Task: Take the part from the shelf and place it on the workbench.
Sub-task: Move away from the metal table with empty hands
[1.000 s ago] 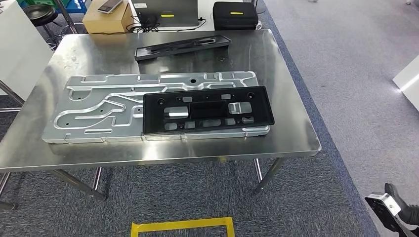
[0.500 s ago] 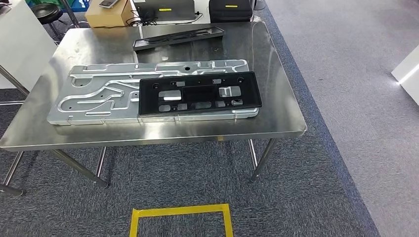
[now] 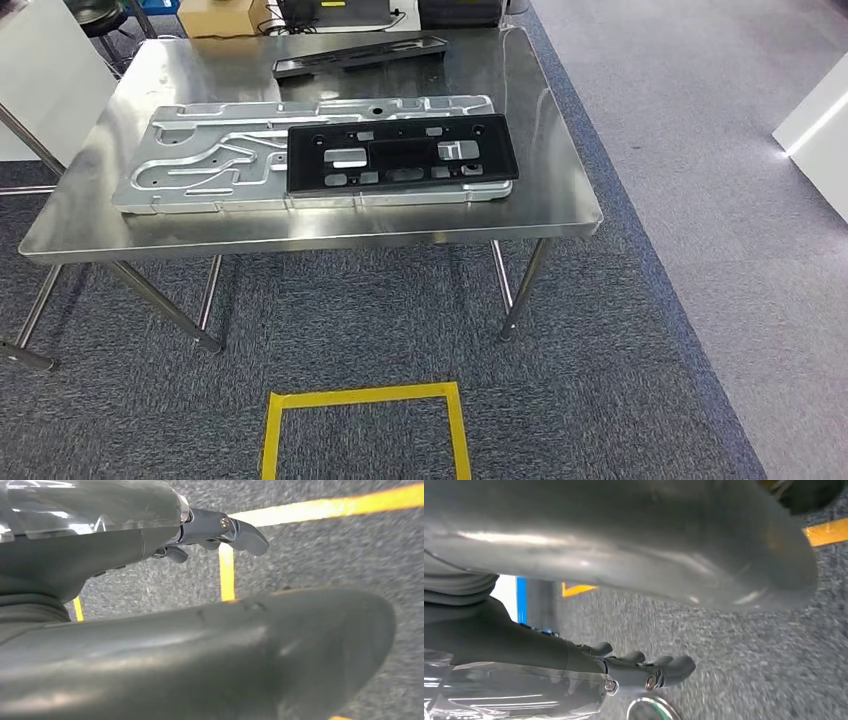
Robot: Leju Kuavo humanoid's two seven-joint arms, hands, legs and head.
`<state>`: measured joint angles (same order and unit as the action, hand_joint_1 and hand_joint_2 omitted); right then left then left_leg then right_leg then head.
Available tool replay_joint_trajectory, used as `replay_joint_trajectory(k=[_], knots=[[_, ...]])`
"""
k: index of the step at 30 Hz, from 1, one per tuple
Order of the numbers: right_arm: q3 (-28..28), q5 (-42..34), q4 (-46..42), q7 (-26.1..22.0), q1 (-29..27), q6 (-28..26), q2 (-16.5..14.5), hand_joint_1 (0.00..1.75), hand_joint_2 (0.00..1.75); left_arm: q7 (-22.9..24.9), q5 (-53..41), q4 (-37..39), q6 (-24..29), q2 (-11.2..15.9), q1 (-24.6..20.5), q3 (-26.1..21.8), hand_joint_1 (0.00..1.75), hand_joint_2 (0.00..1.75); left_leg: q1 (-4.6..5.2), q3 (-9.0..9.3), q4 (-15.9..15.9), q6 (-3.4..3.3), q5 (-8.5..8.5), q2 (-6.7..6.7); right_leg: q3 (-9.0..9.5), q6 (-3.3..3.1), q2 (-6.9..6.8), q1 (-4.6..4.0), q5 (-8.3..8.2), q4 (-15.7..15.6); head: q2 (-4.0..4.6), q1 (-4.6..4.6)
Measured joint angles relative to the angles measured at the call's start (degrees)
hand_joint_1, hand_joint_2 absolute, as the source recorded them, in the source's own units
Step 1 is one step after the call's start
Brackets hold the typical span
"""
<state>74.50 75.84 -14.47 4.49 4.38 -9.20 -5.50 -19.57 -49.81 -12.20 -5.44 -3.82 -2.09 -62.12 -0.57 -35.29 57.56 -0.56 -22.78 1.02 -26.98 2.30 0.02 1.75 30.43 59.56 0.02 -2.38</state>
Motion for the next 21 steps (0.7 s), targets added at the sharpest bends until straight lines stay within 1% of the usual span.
replay_joint_trajectory(k=[1,2,3,4,5,6,7,8,9,10,11,12,13,14,15,16,17,18,19,20,21], knots=[[0.2,0.0,0.3,0.3,0.3,0.3,-0.1,0.00,0.00,0.1,-0.3,0.0,0.0,-0.1,-0.1,0.2,0.00,0.00,0.02,-0.43,0.4,0.43,0.37,-0.01,1.30,-0.34,0.08,-0.17,0.86,-2.3,0.00,-0.01],[0.5,0.0,0.6,0.5,0.4,0.6,-0.2,0.00,0.00,0.3,-0.5,0.0,0.0,-0.2,-0.1,0.5,0.00,0.00,-0.02,-0.67,0.4,0.87,0.84,-0.03,1.58,-0.85,0.11,-0.45,1.25,-3.2,0.00,-0.01],[0.7,0.0,0.8,0.6,0.5,0.9,-0.3,0.00,0.00,0.4,-0.7,0.0,0.0,-0.2,-0.1,0.7,0.00,0.00,-0.14,-0.80,0.3,1.31,1.33,-0.05,1.11,-1.46,0.08,-0.52,0.87,-3.1,0.00,-0.01],[0.9,-0.1,1.0,0.6,0.6,1.0,-0.4,0.00,0.00,0.5,-0.8,0.0,0.0,-0.3,-0.1,0.8,0.00,0.00,-0.29,-1.08,0.5,1.66,1.18,-0.14,0.62,-2.04,-0.08,-0.54,0.31,-3.2,0.00,-0.02],[1.1,-0.3,1.1,0.7,0.7,1.1,-0.5,0.00,0.00,0.6,-0.9,0.1,0.0,-0.4,-0.1,0.9,0.00,0.00,-0.44,-1.56,1.3,1.95,-0.20,-0.25,-0.05,-2.63,-0.23,-0.54,-0.42,-3.2,0.00,-0.02],[1.2,-0.5,1.3,0.8,0.7,1.2,-0.5,0.00,0.00,0.7,-1.0,0.1,0.0,-0.5,0.0,0.9,0.00,0.00,-0.55,-2.25,3.3,2.16,-2.76,-0.35,-0.91,-3.09,-0.36,-0.51,-1.24,-3.3,0.00,-0.02],[1.4,-0.6,1.4,0.8,0.8,1.3,-0.6,0.00,0.00,0.7,-1.2,0.1,0.0,-0.6,0.0,0.9,0.00,0.00,-0.60,-3.06,6.3,2.32,-6.17,-0.43,-1.85,-3.39,-0.46,-0.59,-2.01,-3.3,0.00,-0.03],[1.6,-0.7,1.4,1.0,0.8,1.4,-0.6,0.00,0.00,0.8,-1.3,0.1,0.0,-0.7,0.0,0.9,0.00,0.00,-0.62,-3.78,10.0,2.45,-9.37,-0.45,-2.83,-3.55,-0.46,-0.71,-2.79,-3.3,0.00,-0.02],[1.8,-0.8,1.5,1.1,0.8,1.5,-0.6,0.00,0.00,0.8,-1.4,0.1,0.0,-0.7,0.0,1.0,0.00,0.00,-0.63,-4.19,13.5,2.55,-11.26,-0.46,-3.83,-3.59,-0.47,-0.86,-3.52,-3.2,0.00,-0.02],[2.0,-0.7,1.7,1.3,0.8,1.6,-0.6,0.00,0.00,0.9,-1.7,0.1,0.1,-0.7,0.0,1.0,0.00,0.00,-0.63,-4.05,16.0,2.56,-11.61,-0.47,-4.84,-3.58,-0.49,-0.99,-4.25,-3.1,0.00,-0.02],[2.1,-0.6,1.8,1.5,0.7,1.7,-0.6,0.00,0.00,1.0,-2.0,0.1,0.1,-0.7,0.0,1.2,0.00,0.00,-0.61,-3.04,16.8,2.48,-10.54,-0.49,-5.86,-3.54,-0.50,-1.10,-4.94,-2.9,0.00,-0.02],[2.1,-0.5,1.9,1.8,0.7,1.8,-0.6,0.00,0.00,1.2,-2.4,0.1,0.2,-0.7,0.0,1.4,0.00,0.00,-0.59,-1.08,15.6,2.26,-8.79,-0.50,-6.88,-3.44,-0.49,-1.19,-5.60,-2.8,0.00,-0.02],[2.2,-0.4,2.0,2.1,0.7,1.9,-0.7,0.00,0.00,1.3,-2.7,0.1,0.2,-0.6,0.0,1.6,0.00,0.00,-0.53,1.84,12.6,1.94,-7.38,-0.53,-7.72,-3.33,-0.47,-1.25,-6.23,-2.6,0.00,-0.02],[2.2,-0.4,2.2,2.4,0.8,2.0,-0.9,0.00,0.00,1.5,-3.1,0.1,0.2,-0.5,-0.1,1.9,0.00,0.00,-0.35,5.67,8.0,1.51,-7.02,-0.57,-8.37,-3.14,-0.44,-1.38,-6.78,-2.4,0.00,-0.02],[2.2,-0.5,2.3,2.8,0.8,1.9,-1.1,0.00,0.00,1.6,-3.3,0.1,0.2,-0.4,-0.3,2.2,0.00,0.00,-0.18,9.18,3.2,1.09,-7.67,-0.59,-8.79,-2.89,-0.46,-1.48,-7.30,-2.2,0.00,-0.02],[2.2,-0.6,2.4,3.1,0.8,1.9,-1.3,0.00,0.00,1.6,-3.5,0.1,0.3,-0.3,-0.4,2.3,0.00,0.00,0.04,11.63,-0.4,0.72,-8.61,-0.62,-8.99,-2.60,-0.52,-1.51,-7.85,-2.2,0.00,-0.02],[2.3,-0.6,2.5,3.5,0.8,1.8,-1.5,0.00,0.00,1.6,-3.6,0.1,0.4,-0.1,-0.5,2.4,0.00,0.00,0.28,12.96,-2.7,0.37,-9.32,-0.63,-9.11,-2.24,-0.60,-1.48,-8.42,-2.2,0.00,-0.02],[2.3,-0.7,2.5,3.8,0.7,1.7,-1.6,0.00,0.00,1.6,-3.6,0.1,0.6,0.0,-0.5,2.4,0.00,0.00,0.35,12.94,-3.5,0.04,-9.28,-0.62,-9.18,-1.84,-0.68,-1.42,-9.06,-2.4,0.00,-0.01],[2.3,-0.7,2.6,3.9,0.7,1.6,-1.6,0.00,0.00,1.6,-3.6,0.1,0.7,0.1,-0.5,2.4,0.00,0.00,0.35,12.47,-3.5,-0.32,-8.65,-0.46,-9.35,-1.49,-0.64,-1.28,-9.26,-2.4,0.00,-0.01],[2.4,-0.7,2.6,4.1,0.6,1.6,-1.7,0.00,0.00,1.6,-3.6,0.1,0.8,0.2,-0.4,2.4,0.00,0.00,0.30,11.90,-3.7,-0.79,-7.90,-0.33,-9.69,-1.20,-0.54,-1.19,-8.32,-1.9,0.00,-0.01],[2.4,-0.7,2.7,4.2,0.5,1.7,-1.7,0.00,0.00,1.5,-3.5,0.1,0.9,0.3,-0.4,2.4,0.00,0.00,0.20,11.18,-3.8,-1.20,-7.05,-0.19,-10.24,-0.97,-0.43,-1.11,-6.15,-0.4,0.00,-0.01]])
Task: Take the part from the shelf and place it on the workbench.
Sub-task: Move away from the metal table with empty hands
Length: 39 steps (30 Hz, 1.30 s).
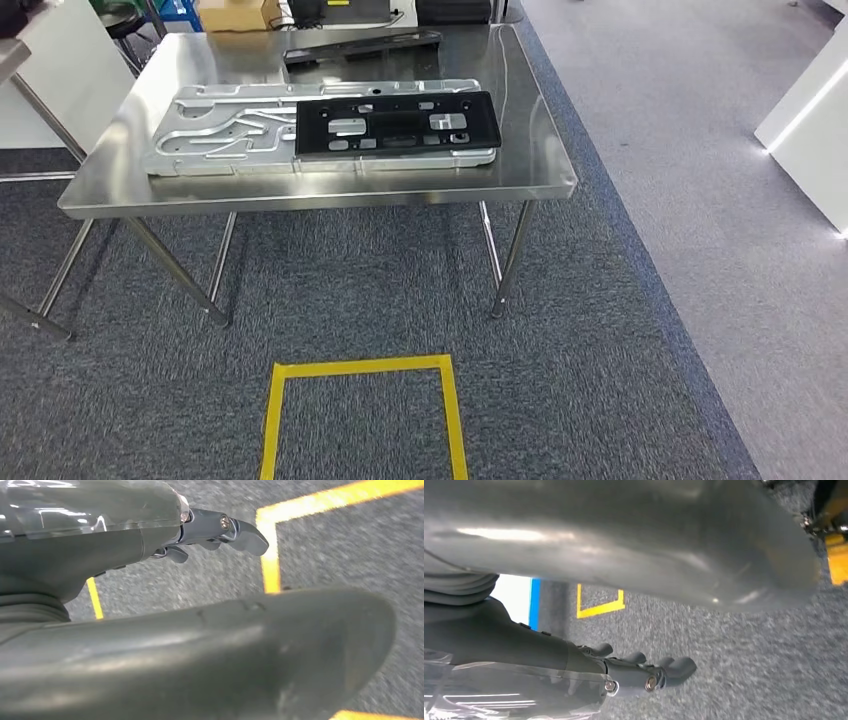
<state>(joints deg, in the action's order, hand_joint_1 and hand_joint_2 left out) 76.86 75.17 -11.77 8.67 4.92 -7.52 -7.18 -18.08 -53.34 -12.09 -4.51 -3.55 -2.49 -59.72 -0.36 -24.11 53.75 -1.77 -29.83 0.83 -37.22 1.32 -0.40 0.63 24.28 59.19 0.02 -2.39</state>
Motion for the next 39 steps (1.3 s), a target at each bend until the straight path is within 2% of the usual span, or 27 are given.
replay_joint_trajectory(k=[2,3,4,5,6,7,8,10,11,13,14,15,18,19,20,21,24,25,26,29,31,33,34,35,36,37,39], knots=[[0.0,0.1,0.1,0.1,-0.1,0.2,0.0,0.00,0.00,-0.2,0.1,0.0,0.2,0.2,0.0,0.0,0.00,0.00,0.05,-1.90,0.1,-0.55,1.54,0.14,-1.62,0.32,0.14,0.20,6.45,6.4,0.00,0.01],[0.0,0.1,0.1,0.2,-0.1,0.3,0.0,0.00,0.00,-0.4,0.2,0.0,0.3,0.3,0.1,0.0,0.00,0.00,0.13,-2.92,0.2,-0.61,2.24,0.19,-2.27,0.49,0.15,0.25,8.69,10.2,0.00,0.01],[0.0,0.1,0.1,0.2,-0.2,0.3,0.0,0.00,0.00,-0.6,0.3,0.0,0.3,0.3,0.1,0.0,0.00,0.00,0.19,-3.99,0.5,-0.58,2.92,0.25,-2.43,0.65,0.15,0.28,9.34,13.1,0.00,0.00],[0.0,0.1,0.1,0.1,-0.2,0.4,0.0,0.00,0.00,-0.8,0.3,0.0,0.3,0.4,0.1,0.0,0.00,0.00,0.22,-5.12,0.9,-0.48,3.52,0.31,-1.81,0.75,0.15,0.29,8.54,14.3,0.00,-0.01],[0.0,0.0,0.1,0.1,-0.1,0.5,0.0,0.00,0.00,-0.9,0.3,0.0,0.3,0.5,0.1,0.0,0.00,0.00,0.21,-6.27,1.4,-0.34,4.03,0.34,-0.26,0.77,0.14,0.32,6.90,13.7,0.00,-0.01],[0.0,0.0,0.1,0.0,-0.1,0.5,0.0,0.00,0.00,-1.0,0.2,0.0,0.3,0.5,0.0,0.0,0.00,0.00,0.19,-7.41,2.0,-0.16,4.48,0.34,2.31,0.71,0.14,0.35,5.35,11.1,0.00,-0.01],[0.0,0.0,0.1,0.0,0.0,0.6,0.0,0.00,0.00,-1.1,0.2,0.0,0.3,0.5,0.0,0.0,0.00,0.00,0.24,-8.43,2.6,0.05,4.82,0.32,5.56,0.55,0.15,0.32,4.82,7.1,0.00,-0.01],[0.0,-0.1,0.1,-0.2,0.2,0.7,0.0,0.00,0.00,-1.2,0.1,0.0,0.3,0.6,-0.1,0.0,0.00,0.00,0.37,-9.88,3.7,0.61,5.37,0.28,10.70,-0.01,0.19,0.14,6.17,-0.7,0.00,-0.01],[0.0,-0.2,0.2,-0.4,0.3,0.7,-0.1,0.00,0.00,-1.1,0.1,0.0,0.3,0.7,-0.2,0.0,0.00,0.00,0.39,-10.26,3.9,0.98,5.68,0.28,11.75,-0.39,0.22,-0.02,6.98,-2.7,0.00,-0.01],[0.0,-0.2,0.2,-0.6,0.3,0.7,-0.2,0.00,0.00,-0.7,0.1,0.0,0.3,0.8,-0.3,0.0,0.00,0.00,0.25,-10.64,4.0,1.79,6.30,0.24,11.51,-1.29,0.16,-0.08,6.80,-3.7,0.00,-0.02],[0.0,-0.2,0.2,-0.7,0.2,0.8,-0.3,0.00,0.00,-0.4,0.0,0.0,0.3,0.8,-0.3,0.0,0.00,0.00,0.13,-10.92,4.4,2.17,5.89,0.12,11.24,-1.74,0.08,-0.03,6.30,-3.8,0.00,-0.02],[0.0,-0.2,0.3,-0.8,0.2,0.8,-0.4,0.00,0.00,-0.1,0.0,0.0,0.3,0.9,-0.3,0.0,0.00,0.00,0.00,-11.48,5.7,2.51,4.52,-0.03,10.89,-2.15,-0.03,0.06,5.75,-4.0,0.00,-0.02],[0.0,-0.1,0.3,-1.0,0.2,0.9,-0.4,0.00,0.00,0.7,0.1,0.0,0.5,0.9,-0.2,0.0,0.00,0.00,-0.33,-14.84,15.8,3.39,-2.63,-0.30,9.26,-2.67,-0.18,0.06,4.35,-3.9,0.00,-0.02],[0.0,-0.1,0.3,-1.1,0.2,0.9,-0.4,0.00,0.00,1.0,0.2,0.0,0.6,1.0,-0.2,0.0,0.00,0.00,-0.38,-15.54,18.8,3.60,-3.84,-0.29,8.68,-2.64,-0.18,0.02,3.97,-3.8,0.00,-0.02],[0.0,0.0,0.3,-1.2,0.2,1.0,-0.4,0.00,0.00,1.1,0.2,0.0,0.7,1.0,-0.2,0.0,0.00,0.00,-0.41,-15.34,20.0,3.71,-3.94,-0.29,8.17,-2.55,-0.18,0.02,3.63,-3.7,0.00,-0.02],[0.0,0.0,0.3,-1.3,0.2,1.1,-0.4,0.00,0.00,1.3,0.2,0.0,0.8,1.0,-0.2,0.0,0.00,0.00,-0.43,-13.87,18.7,3.74,-2.97,-0.29,7.76,-2.42,-0.17,0.04,3.36,-3.6,0.00,-0.02],[0.0,-0.2,0.4,-2.3,0.2,1.7,-0.5,0.00,0.00,1.5,0.1,0.0,1.1,1.1,-0.4,0.0,0.00,0.00,-0.35,-5.60,6.3,3.06,0.62,-0.37,7.07,-1.83,-0.15,0.04,2.84,-3.3,0.00,-0.02],[0.0,-0.3,0.5,-2.7,0.2,1.9,-0.5,0.00,0.00,1.6,0.1,0.0,1.1,1.1,-0.4,0.0,0.00,0.00,-0.22,-3.93,3.6,2.61,1.09,-0.42,6.96,-1.56,-0.16,-0.01,2.68,-3.2,0.00,-0.02],[0.0,-0.5,0.5,-3.0,0.2,2.1,-0.5,0.00,0.00,1.6,0.1,0.0,1.1,1.1,-0.4,0.0,0.00,0.00,-0.07,-3.30,2.3,2.15,1.06,-0.47,6.85,-1.27,-0.16,-0.06,2.50,-3.1,0.00,-0.02],[0.0,-1.3,0.5,-3.9,0.4,2.9,-0.5,0.00,0.00,1.8,0.0,0.0,1.2,1.2,-0.4,0.0,0.00,0.00,-0.11,-3.85,1.8,0.89,1.50,-0.45,6.39,-0.26,-0.08,-0.10,2.41,-2.7,0.00,-0.02],[0.3,-2.0,0.5,-4.3,0.4,3.7,-0.5,0.00,0.87,1.8,0.0,0.0,1.3,1.2,-0.5,0.0,0.00,0.00,-0.31,-4.17,1.4,-0.06,2.14,-0.37,4.68,0.19,0.09,-0.05,4.93,0.8,0.00,-0.02],[0.6,-2.6,0.5,-4.3,0.4,4.3,-0.5,0.00,1.75,1.8,0.0,0.0,1.3,1.3,-0.5,0.0,0.00,0.00,-0.10,-4.74,1.5,-0.55,2.52,-0.31,1.07,0.38,0.22,0.07,9.21,8.7,0.00,-0.02],[0.8,-2.9,0.5,-4.2,0.3,4.5,-0.5,0.00,1.75,1.8,0.0,0.0,1.3,1.3,-0.5,0.0,0.00,0.00,0.02,-5.02,1.5,-0.64,2.65,-0.29,-0.56,0.43,0.23,0.10,10.62,12.3,0.00,-0.02],[1.0,-3.2,0.5,-4.1,0.3,4.7,-0.5,0.00,1.75,1.8,0.0,0.0,1.3,1.3,-0.5,-0.1,0.00,0.00,0.15,-5.23,1.6,-0.68,2.74,-0.29,-1.31,0.42,0.23,0.11,10.93,14.2,0.00,-0.02],[1.3,-3.5,0.5,-3.9,0.2,4.8,-0.5,0.00,1.75,1.8,0.0,0.0,1.3,1.3,-0.5,-0.1,0.00,0.00,0.26,-5.34,1.7,-0.68,2.79,-0.30,-0.90,0.31,0.23,0.10,10.10,13.8,0.00,-0.02],[1.5,-3.7,0.5,-3.7,0.1,4.9,-0.5,0.00,1.75,1.8,0.0,0.0,1.2,1.3,-0.5,-0.1,0.00,0.00,0.37,-5.35,1.8,-0.67,2.82,-0.31,0.69,0.07,0.23,0.06,8.33,11.0,0.00,-0.02],[1.7,-4.0,0.5,-3.6,0.2,4.9,-0.4,0.00,1.75,1.8,0.0,0.0,1.2,1.3,-0.5,-0.1,0.00,0.00,0.67,-5.34,2.0,-0.53,2.79,-0.32,5.23,-0.78,0.21,-0.24,4.69,2.5,0.00,-0.02]])
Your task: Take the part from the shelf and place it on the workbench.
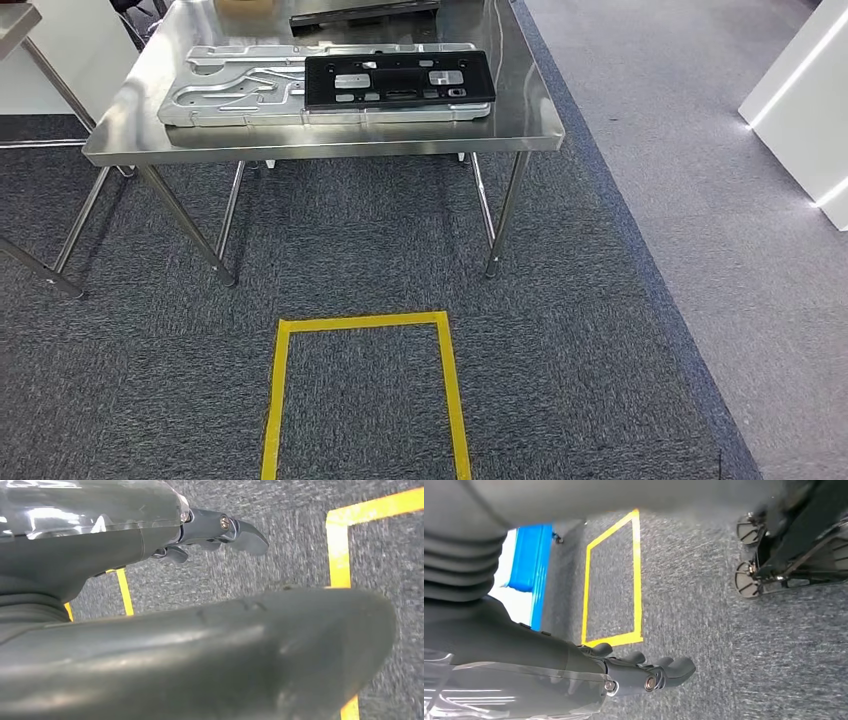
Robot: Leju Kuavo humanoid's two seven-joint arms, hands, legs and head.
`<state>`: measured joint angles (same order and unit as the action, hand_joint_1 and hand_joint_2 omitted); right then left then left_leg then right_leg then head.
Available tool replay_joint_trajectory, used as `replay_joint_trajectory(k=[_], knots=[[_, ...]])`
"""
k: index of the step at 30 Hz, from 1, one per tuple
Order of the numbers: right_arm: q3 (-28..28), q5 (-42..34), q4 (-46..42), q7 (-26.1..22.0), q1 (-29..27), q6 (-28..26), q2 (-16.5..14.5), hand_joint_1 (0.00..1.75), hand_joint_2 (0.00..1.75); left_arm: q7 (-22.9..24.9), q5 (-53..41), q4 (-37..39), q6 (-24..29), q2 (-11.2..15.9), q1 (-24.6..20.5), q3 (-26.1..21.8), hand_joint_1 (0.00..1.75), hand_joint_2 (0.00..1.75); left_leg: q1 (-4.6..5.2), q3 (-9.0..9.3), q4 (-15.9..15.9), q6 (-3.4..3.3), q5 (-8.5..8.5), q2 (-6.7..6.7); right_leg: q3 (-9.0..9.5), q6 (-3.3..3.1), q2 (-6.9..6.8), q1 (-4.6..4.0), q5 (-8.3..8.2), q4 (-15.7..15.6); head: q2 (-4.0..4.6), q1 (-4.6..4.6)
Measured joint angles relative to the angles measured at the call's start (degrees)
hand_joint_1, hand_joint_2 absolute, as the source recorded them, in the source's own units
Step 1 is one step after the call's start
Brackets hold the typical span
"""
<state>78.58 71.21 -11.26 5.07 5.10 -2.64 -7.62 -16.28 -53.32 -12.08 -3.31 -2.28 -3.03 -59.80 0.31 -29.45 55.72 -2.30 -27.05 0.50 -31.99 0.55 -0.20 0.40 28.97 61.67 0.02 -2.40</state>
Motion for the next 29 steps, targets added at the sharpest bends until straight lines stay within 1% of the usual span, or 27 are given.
replay_joint_trajectory(k=[1,2,3,4,5,6,7,8,9,10,11,12,13,14,15,16,17,18,19,20,25,29], knots=[[0.1,-0.1,0.0,0.0,0.1,0.0,0.1,0.00,1.75,0.0,0.0,0.0,0.0,0.0,0.0,0.0,0.00,0.00,0.14,-0.10,0.1,0.19,0.00,0.02,1.57,-0.33,-0.05,-0.16,-0.98,-3.2,0.00,0.00],[0.2,-0.1,0.0,0.0,0.1,0.0,0.1,0.00,1.75,0.0,0.0,0.0,0.0,0.0,-0.1,0.0,0.00,0.00,0.21,-0.24,0.2,0.45,0.01,0.06,2.34,-0.56,-0.07,-0.33,-1.31,-5.0,0.00,0.00],[0.3,-0.2,0.0,0.0,0.1,0.0,0.1,0.00,1.75,0.0,0.0,0.0,0.0,-0.1,-0.1,0.0,0.00,0.00,0.24,-0.37,0.3,0.76,0.06,0.10,2.42,-0.67,-0.09,-0.43,-1.21,-5.5,0.00,0.00],[0.4,-0.2,0.0,0.0,0.1,0.0,0.1,0.00,1.75,0.0,0.0,0.0,0.0,-0.1,-0.1,0.0,0.00,0.00,0.20,-0.45,0.3,1.07,0.13,0.12,2.30,-0.81,-0.08,-0.35,-1.35,-5.6,0.00,0.00],[0.5,-0.2,0.0,0.1,0.1,0.0,0.1,0.00,1.75,0.0,0.0,0.0,0.0,0.0,-0.1,0.0,0.00,0.00,0.15,-0.55,0.5,1.38,-0.07,0.07,2.31,-1.03,-0.12,-0.22,-1.54,-5.9,0.00,0.00],[0.7,-0.2,0.0,0.1,0.1,0.0,0.1,0.00,1.75,0.0,0.0,0.0,0.0,0.0,-0.2,0.0,0.00,0.00,0.12,-0.92,1.4,1.68,-0.77,0.01,2.33,-1.29,-0.19,-0.02,-1.74,-6.1,0.00,0.00],[0.7,-0.2,0.0,0.1,0.1,0.0,0.0,0.00,1.75,0.0,0.0,0.0,0.0,0.1,-0.2,0.0,0.00,0.00,0.04,-1.79,3.4,1.99,-2.16,-0.06,2.32,-1.51,-0.26,0.19,-1.93,-6.4,0.00,0.00],[0.8,-0.2,0.1,0.1,0.1,0.0,0.0,0.00,1.75,0.0,0.0,0.0,0.0,0.1,-0.2,0.0,0.00,0.00,-0.16,-3.23,6.7,2.30,-4.12,-0.13,2.27,-1.63,-0.35,0.25,-2.04,-6.4,0.00,0.00],[0.9,-0.2,0.1,0.2,0.1,-0.1,0.0,0.00,1.75,-0.1,-0.1,0.0,-0.1,0.1,-0.1,0.0,0.00,0.00,-0.37,-5.02,10.7,2.63,-6.21,-0.14,2.14,-1.76,-0.37,0.27,-2.08,-6.4,0.00,0.00],[0.9,-0.2,0.1,0.3,0.1,-0.3,0.0,0.00,1.75,-0.1,-0.1,0.0,-0.1,0.2,-0.1,-0.1,0.00,0.00,-0.66,-6.70,14.5,3.01,-7.83,-0.14,2.01,-1.82,-0.38,0.27,-2.09,-6.3,0.00,0.00],[1.0,-0.2,0.1,0.4,0.1,-0.5,0.0,0.00,1.75,-0.2,-0.1,0.0,-0.1,0.2,0.0,-0.1,0.00,0.00,-0.98,-7.71,16.9,3.44,-8.46,-0.14,1.93,-1.85,-0.38,0.29,-2.09,-6.3,0.00,0.00],[1.0,-0.2,0.1,0.6,0.0,-0.7,0.0,0.00,1.75,-0.3,-0.1,0.0,-0.1,0.3,0.1,-0.1,0.00,0.44,-1.35,-7.68,17.1,3.91,-7.94,-0.13,1.88,-1.84,-0.37,0.37,-2.07,-6.1,0.00,0.00],[1.0,-0.2,0.1,0.9,0.0,-0.9,0.0,0.00,1.31,-0.3,-0.1,0.0,-0.1,0.3,0.1,-0.1,0.00,0.87,-1.79,-6.52,14.9,4.44,-6.39,-0.12,1.85,-1.73,-0.33,0.51,-1.97,-5.9,0.00,0.00],[1.0,-0.2,0.1,1.1,0.0,-0.9,0.0,0.00,0.87,-0.4,-0.1,0.0,-0.1,0.4,0.0,-0.1,0.00,1.31,-2.27,-4.51,11.0,5.01,-4.27,-0.11,1.80,-1.53,-0.28,0.68,-1.78,-5.5,0.00,0.00],[1.0,-0.2,0.1,1.2,0.0,-0.9,0.1,0.00,0.44,-0.5,0.0,0.0,0.0,0.4,0.0,-0.1,0.00,1.75,-2.61,-2.48,7.0,5.58,-2.92,-0.20,1.62,-1.22,-0.19,0.76,-1.51,-5.0,0.00,-0.01],[1.0,-0.2,0.1,1.2,0.1,-0.9,0.2,0.00,0.00,-0.6,0.0,0.0,0.0,0.3,0.0,-0.1,0.00,1.75,-2.84,-1.02,3.9,5.45,-1.81,-0.38,1.36,-0.87,-0.09,0.71,-1.20,-4.3,0.00,0.00],[1.0,-0.2,0.0,1.1,0.1,-0.9,0.2,0.00,0.44,-0.7,0.1,0.1,0.0,0.3,-0.1,-0.2,0.00,1.75,-2.90,-0.29,2.2,5.21,-1.56,-0.54,1.07,-0.55,0.00,0.56,-1.00,-3.8,0.00,0.01],[1.0,-0.4,0.0,1.0,0.1,-0.9,0.3,0.00,0.87,-0.8,0.1,0.1,0.0,0.3,-0.1,-0.2,0.00,1.75,-2.80,-0.26,1.8,4.76,-1.84,-0.72,0.82,-0.32,0.09,0.40,-0.91,-3.5,0.00,0.01],[1.0,-0.5,0.0,0.8,0.1,-0.9,0.3,0.00,1.31,-0.9,0.2,0.1,0.1,0.3,-0.1,-0.2,0.00,1.75,-2.70,-0.43,1.8,4.13,-1.66,-0.78,0.69,-0.15,0.15,0.37,-0.92,-3.4,0.00,0.02],[1.1,-0.7,0.0,0.6,0.1,-0.9,0.3,0.00,1.75,-0.9,0.2,0.1,0.1,0.3,-0.1,-0.3,0.00,1.75,-2.56,-0.51,1.9,4.08,-1.79,-0.77,0.66,-0.02,0.17,0.42,-1.03,-3.5,0.00,0.02],[1.0,-1.2,0.0,0.6,0.0,-1.0,0.3,0.00,1.75,-0.9,0.7,0.1,0.2,0.3,-0.1,-0.6,0.00,1.75,-2.04,-0.61,2.0,3.57,-1.69,-0.77,0.74,0.58,0.21,0.82,-1.34,-4.0,0.00,0.02],[-1.5,-3.5,-0.1,0.7,-0.4,-1.0,0.5,0.00,1.75,-0.3,2.9,0.0,0.2,0.5,0.2,0.8,0.00,1.75,-1.87,-0.62,2.0,3.44,-1.68,-0.77,0.75,0.79,0.22,0.90,-1.41,-4.0,0.00,0.02]])
